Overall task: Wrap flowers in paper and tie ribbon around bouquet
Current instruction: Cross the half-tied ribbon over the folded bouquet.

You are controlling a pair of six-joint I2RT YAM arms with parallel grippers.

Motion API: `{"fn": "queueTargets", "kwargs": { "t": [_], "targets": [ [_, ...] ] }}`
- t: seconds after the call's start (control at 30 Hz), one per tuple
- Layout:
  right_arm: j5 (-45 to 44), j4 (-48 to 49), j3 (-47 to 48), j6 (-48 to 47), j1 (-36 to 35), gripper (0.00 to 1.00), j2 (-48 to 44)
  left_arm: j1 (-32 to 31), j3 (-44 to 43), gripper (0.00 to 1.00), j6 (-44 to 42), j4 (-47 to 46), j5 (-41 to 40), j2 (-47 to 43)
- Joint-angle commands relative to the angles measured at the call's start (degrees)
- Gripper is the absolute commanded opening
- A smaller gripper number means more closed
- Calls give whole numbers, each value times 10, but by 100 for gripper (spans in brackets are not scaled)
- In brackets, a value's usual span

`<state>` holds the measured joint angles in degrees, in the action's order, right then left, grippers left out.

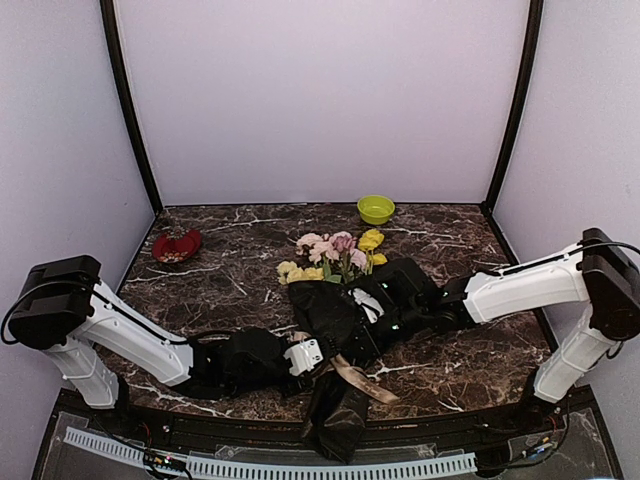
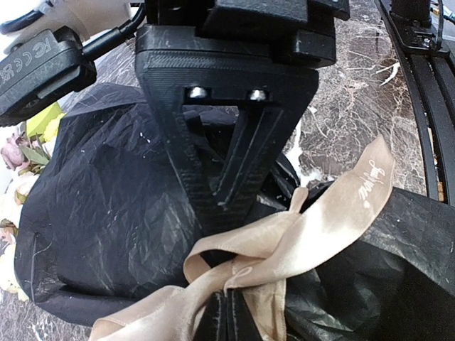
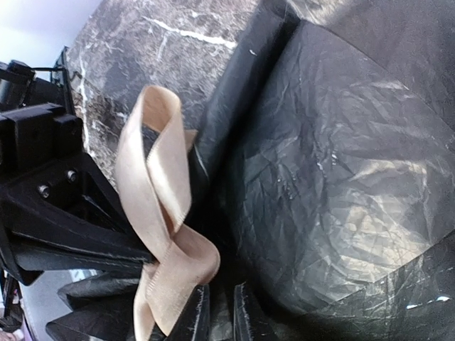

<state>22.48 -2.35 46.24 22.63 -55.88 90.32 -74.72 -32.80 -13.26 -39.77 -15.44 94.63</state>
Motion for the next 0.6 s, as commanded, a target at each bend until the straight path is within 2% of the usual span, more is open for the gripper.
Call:
{"fn": "queueTargets", "kwargs": {
  "t": [0.0, 0.23, 0.43, 0.57],
  "targets": [
    [-34, -30, 26, -16, -6, 14, 6, 4, 7, 0, 5, -6, 6, 5],
    [-76, -64, 36, -24, -7, 19, -14, 5, 9, 0, 6, -7, 7, 3],
    [-48, -52, 34, -31, -15, 21, 18, 5, 15, 0, 11, -15, 8, -1],
    [9, -18, 41, -35, -20, 23, 37, 6, 14, 0, 9, -19, 13, -1]
  ]
}}
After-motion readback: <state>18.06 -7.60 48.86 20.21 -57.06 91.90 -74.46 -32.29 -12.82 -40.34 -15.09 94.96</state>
